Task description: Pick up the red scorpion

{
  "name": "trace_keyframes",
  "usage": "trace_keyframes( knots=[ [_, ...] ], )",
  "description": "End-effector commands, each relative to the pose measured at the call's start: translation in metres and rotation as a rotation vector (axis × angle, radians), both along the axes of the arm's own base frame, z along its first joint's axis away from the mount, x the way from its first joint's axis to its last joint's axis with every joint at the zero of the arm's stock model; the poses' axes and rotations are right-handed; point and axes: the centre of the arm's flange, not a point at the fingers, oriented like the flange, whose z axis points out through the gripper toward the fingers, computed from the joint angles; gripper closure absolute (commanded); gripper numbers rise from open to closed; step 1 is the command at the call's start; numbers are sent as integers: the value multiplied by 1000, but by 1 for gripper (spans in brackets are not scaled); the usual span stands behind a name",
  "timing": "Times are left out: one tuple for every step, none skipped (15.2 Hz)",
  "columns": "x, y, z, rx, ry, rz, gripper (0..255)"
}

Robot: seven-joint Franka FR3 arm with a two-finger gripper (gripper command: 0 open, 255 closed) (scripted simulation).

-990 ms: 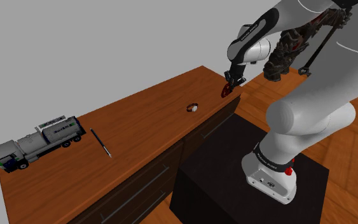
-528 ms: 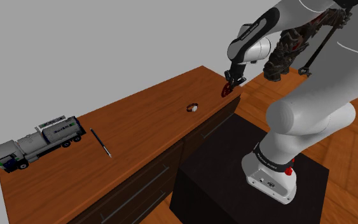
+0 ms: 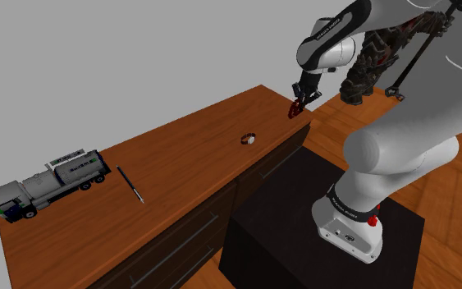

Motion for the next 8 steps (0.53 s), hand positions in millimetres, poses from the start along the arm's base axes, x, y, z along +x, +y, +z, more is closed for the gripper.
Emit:
trace_keyframes(
  knots=[
    [0,0,11,0,0,0,255],
    [0,0,16,0,0,0,255],
    [0,0,21,0,0,0,255],
    [0,0,27,0,0,0,255],
    [0,0,32,0,0,0,255],
    [0,0,37,0,0,0,255],
    [0,0,38,0,0,0,255],
    [0,0,38,0,0,0,255]
  ],
)
